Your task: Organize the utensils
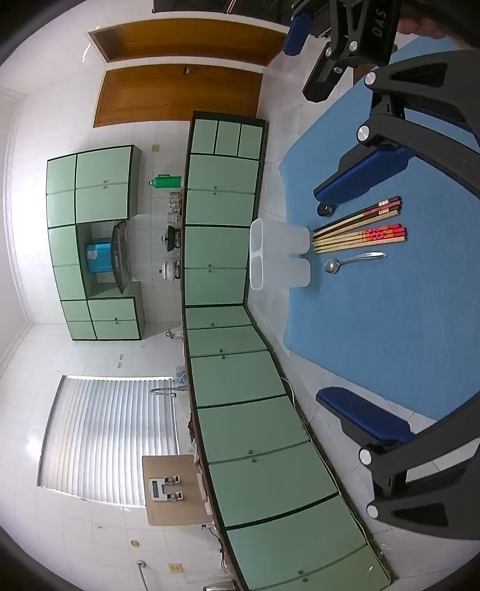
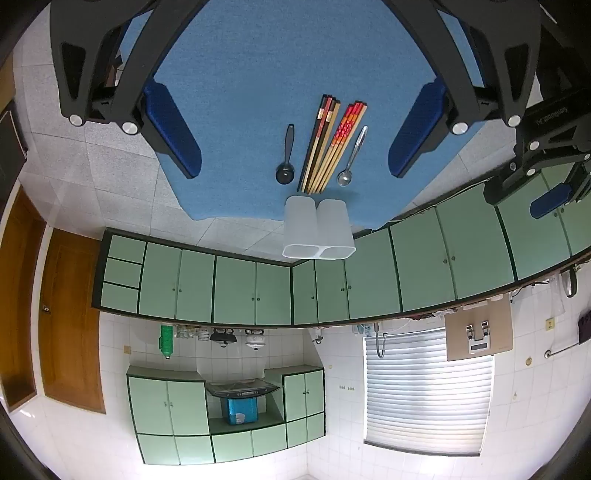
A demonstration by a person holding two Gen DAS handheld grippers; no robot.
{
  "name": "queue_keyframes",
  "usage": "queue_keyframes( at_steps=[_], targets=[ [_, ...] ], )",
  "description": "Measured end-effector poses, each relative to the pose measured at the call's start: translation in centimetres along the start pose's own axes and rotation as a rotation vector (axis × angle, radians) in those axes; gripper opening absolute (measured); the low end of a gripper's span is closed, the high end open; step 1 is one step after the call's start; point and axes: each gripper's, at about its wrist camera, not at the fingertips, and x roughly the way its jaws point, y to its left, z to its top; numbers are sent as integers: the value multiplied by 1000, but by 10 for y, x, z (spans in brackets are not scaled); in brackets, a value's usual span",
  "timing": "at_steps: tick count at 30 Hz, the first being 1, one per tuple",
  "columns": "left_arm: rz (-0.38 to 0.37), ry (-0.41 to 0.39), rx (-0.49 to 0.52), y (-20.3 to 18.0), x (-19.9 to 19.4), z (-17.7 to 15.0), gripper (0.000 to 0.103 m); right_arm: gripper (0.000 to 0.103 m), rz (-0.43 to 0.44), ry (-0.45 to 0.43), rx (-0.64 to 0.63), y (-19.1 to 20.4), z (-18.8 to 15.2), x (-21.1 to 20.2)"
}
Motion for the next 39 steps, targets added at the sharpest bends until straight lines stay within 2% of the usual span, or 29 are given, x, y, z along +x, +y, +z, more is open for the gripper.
queue_keyframes(
  at_steps=[25, 39],
  targets=[
    [10, 2, 10, 0, 8, -7, 97, 98, -1, 1, 6, -10, -2, 2],
    [12, -4, 16, 1, -1, -2, 97, 98, -4, 6, 12, -13, -7, 8]
  ],
)
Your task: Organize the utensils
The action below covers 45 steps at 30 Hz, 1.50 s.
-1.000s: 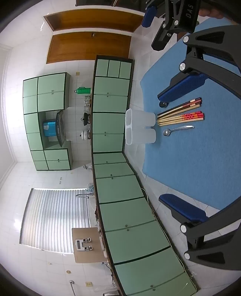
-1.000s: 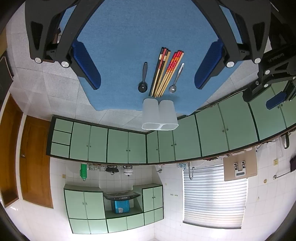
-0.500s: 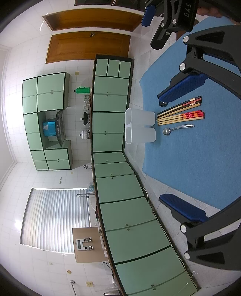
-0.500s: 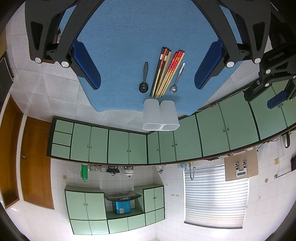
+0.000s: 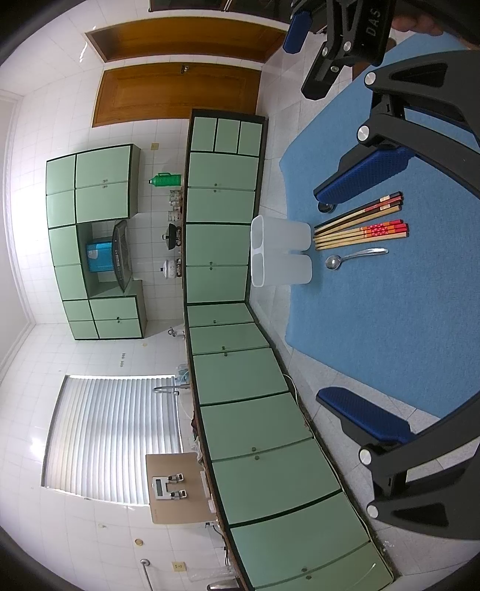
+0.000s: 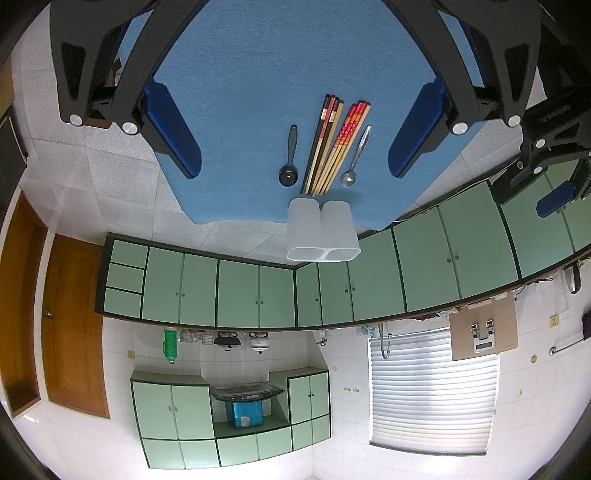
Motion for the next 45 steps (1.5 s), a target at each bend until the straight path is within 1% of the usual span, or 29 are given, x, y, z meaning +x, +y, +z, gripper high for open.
queue_keyframes(
  at_steps=[45],
  targets=[
    [1, 2, 5, -2, 0, -2, 97, 98, -8, 14, 20, -3, 1, 1]
  ],
)
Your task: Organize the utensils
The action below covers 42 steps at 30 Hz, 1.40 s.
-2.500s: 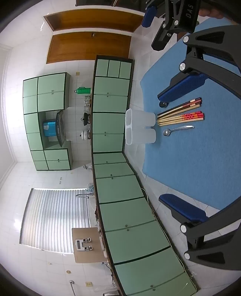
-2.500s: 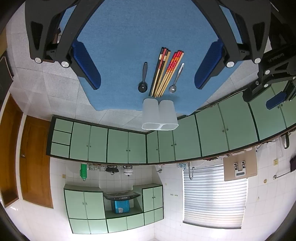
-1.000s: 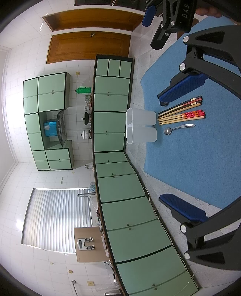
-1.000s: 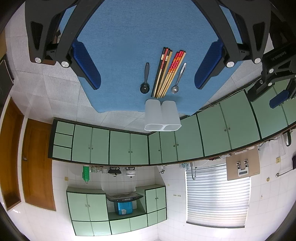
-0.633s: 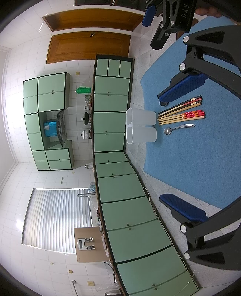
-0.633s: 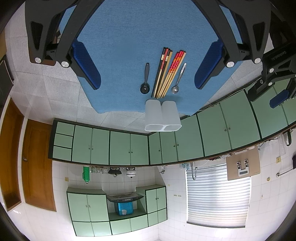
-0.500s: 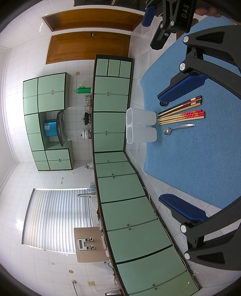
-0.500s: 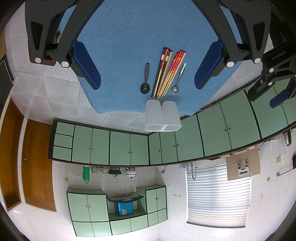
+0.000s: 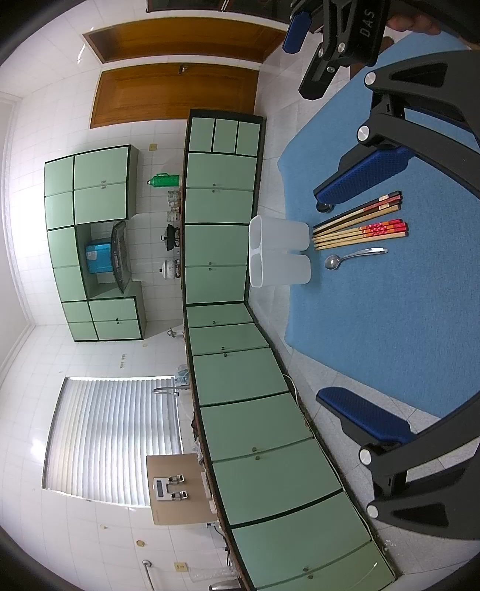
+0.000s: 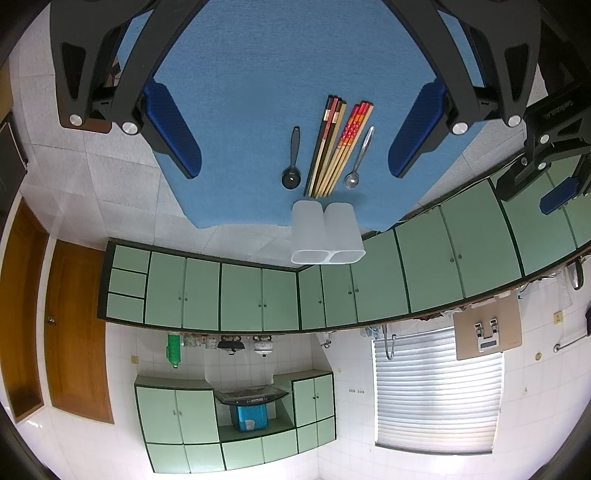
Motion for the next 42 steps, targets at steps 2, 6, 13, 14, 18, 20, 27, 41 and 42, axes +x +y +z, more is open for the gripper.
queue_keyframes(
  at_steps=[2, 6, 13, 14, 18, 20, 27, 41, 42],
  targets=[
    [0, 1, 1, -1, 1, 0, 97, 98, 0, 2, 1, 0, 0, 2],
    [-1, 2, 0, -1, 2, 1, 97, 98, -2, 5, 4, 0, 1, 3],
    [-2, 17, 2, -3, 9, 1, 97, 98, -6, 17, 7, -1, 1, 7],
    [-2, 21, 3, -3, 11, 1, 97, 98, -7, 19, 7, -1, 1, 9],
    [4, 39, 11, -3, 22, 1, 97, 98, -13, 32, 4, -3, 4, 16],
    [16, 58, 13, 0, 33, 2, 97, 98, -25, 39, -1, -6, 6, 24],
    [47, 152, 2, 17, 86, -1, 97, 98, -40, 112, -1, -13, 16, 79],
    [87, 350, 21, 31, 199, -25, 97, 80, -5, 378, 17, -7, 3, 250],
    [86, 363, 22, 31, 206, -28, 97, 80, -17, 397, 15, -7, 1, 260]
  ],
)
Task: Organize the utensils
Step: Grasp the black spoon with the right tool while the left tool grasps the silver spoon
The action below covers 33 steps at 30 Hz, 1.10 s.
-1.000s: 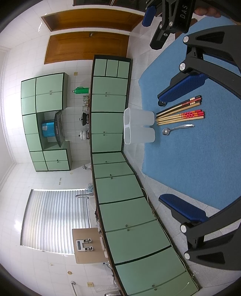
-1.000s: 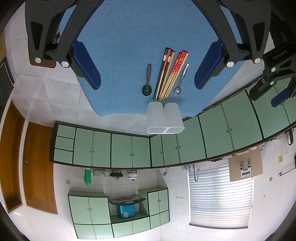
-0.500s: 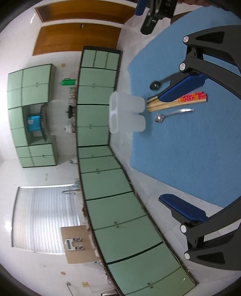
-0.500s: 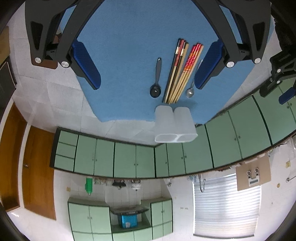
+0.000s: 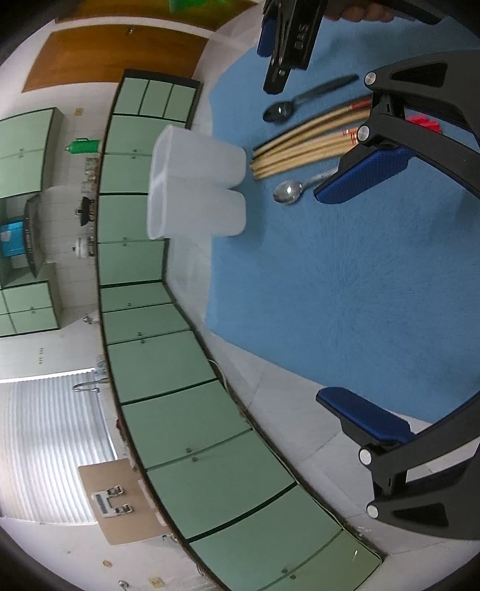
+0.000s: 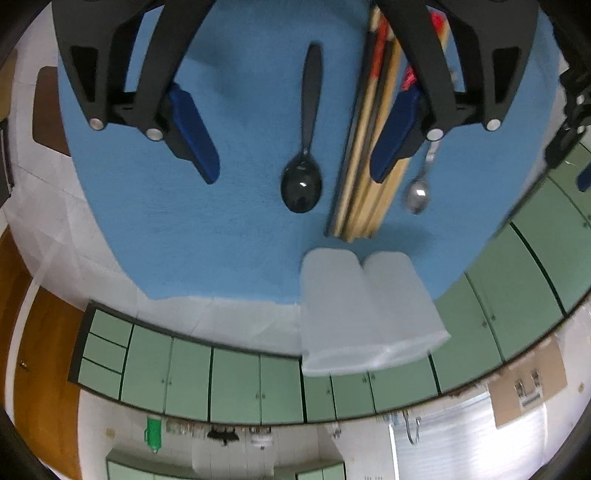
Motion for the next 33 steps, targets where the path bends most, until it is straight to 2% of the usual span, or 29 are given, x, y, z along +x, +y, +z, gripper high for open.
queue_keyframes(
  at_steps=[7, 10, 13, 16, 24, 33],
  targets=[
    [-10, 47, 19, -9, 28, 1, 97, 72, -3, 82, 37, -2, 11, 43],
    [-19, 55, 26, -16, 39, 5, 97, 62, -16, 119, 40, 0, 12, 56],
    [-31, 67, 26, -21, 47, 9, 97, 58, -13, 133, 46, 0, 14, 63],
    [-49, 74, 27, -29, 56, 15, 97, 34, -22, 126, 4, 3, 18, 64],
    [-106, 96, 39, -58, 82, 32, 97, 34, 13, 123, 7, -5, 18, 61],
    [-85, 178, 84, -81, 115, 38, 97, 35, 36, 115, 8, -13, 20, 62]
  ],
)
